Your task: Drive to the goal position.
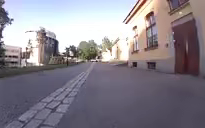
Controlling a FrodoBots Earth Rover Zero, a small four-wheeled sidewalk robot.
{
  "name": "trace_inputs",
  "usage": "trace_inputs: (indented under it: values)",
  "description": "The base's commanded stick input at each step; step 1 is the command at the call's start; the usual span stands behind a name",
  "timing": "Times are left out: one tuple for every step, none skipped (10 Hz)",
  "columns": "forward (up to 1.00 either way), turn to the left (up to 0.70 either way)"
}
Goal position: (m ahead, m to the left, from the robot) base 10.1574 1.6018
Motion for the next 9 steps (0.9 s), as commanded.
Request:
trace_inputs:
  values:
    - [0.50,0.00]
    - [0.50,0.00]
    - [0.50,0.00]
    - [0.50,0.00]
    - [0.50,0.00]
    - [0.50,0.00]
    - [0.50,0.00]
    - [0.50,0.00]
    - [0.50,0.00]
